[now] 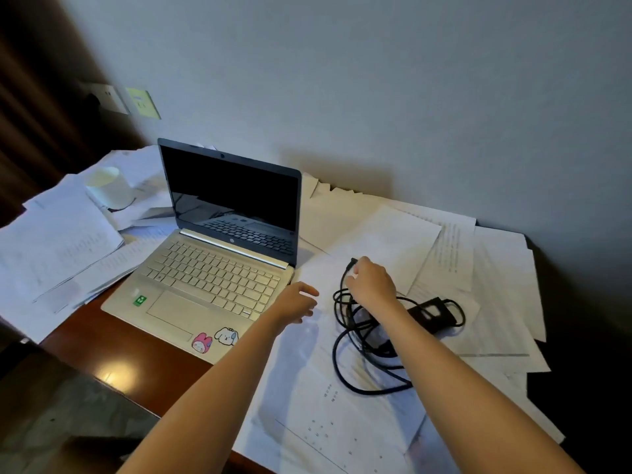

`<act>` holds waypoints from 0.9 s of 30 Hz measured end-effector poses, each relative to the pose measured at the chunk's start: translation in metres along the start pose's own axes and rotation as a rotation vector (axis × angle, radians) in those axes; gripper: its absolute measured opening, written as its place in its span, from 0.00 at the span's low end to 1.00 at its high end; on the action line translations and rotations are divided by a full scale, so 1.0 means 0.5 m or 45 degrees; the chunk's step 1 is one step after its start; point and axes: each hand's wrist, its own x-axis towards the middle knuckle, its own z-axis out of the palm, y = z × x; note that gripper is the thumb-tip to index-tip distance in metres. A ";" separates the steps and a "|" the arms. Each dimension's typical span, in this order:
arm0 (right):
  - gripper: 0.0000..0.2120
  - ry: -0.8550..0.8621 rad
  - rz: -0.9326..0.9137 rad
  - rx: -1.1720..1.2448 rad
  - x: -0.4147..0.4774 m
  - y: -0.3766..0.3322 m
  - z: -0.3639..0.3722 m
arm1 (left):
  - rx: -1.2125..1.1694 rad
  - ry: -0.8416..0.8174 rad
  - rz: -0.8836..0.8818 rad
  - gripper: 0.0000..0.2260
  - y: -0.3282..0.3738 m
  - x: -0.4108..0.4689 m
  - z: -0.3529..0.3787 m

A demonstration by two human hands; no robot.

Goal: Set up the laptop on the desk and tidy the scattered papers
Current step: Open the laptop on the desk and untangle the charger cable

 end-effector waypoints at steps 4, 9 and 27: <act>0.23 -0.077 0.139 -0.071 0.053 -0.011 0.065 | -0.027 -0.011 0.038 0.07 -0.018 0.020 -0.060; 0.16 -0.018 0.270 -0.437 0.103 -0.050 0.090 | 0.007 0.006 0.068 0.06 -0.036 0.063 -0.113; 0.16 0.060 -0.126 -0.413 0.039 -0.152 0.166 | 0.421 0.119 0.344 0.15 -0.047 0.133 -0.140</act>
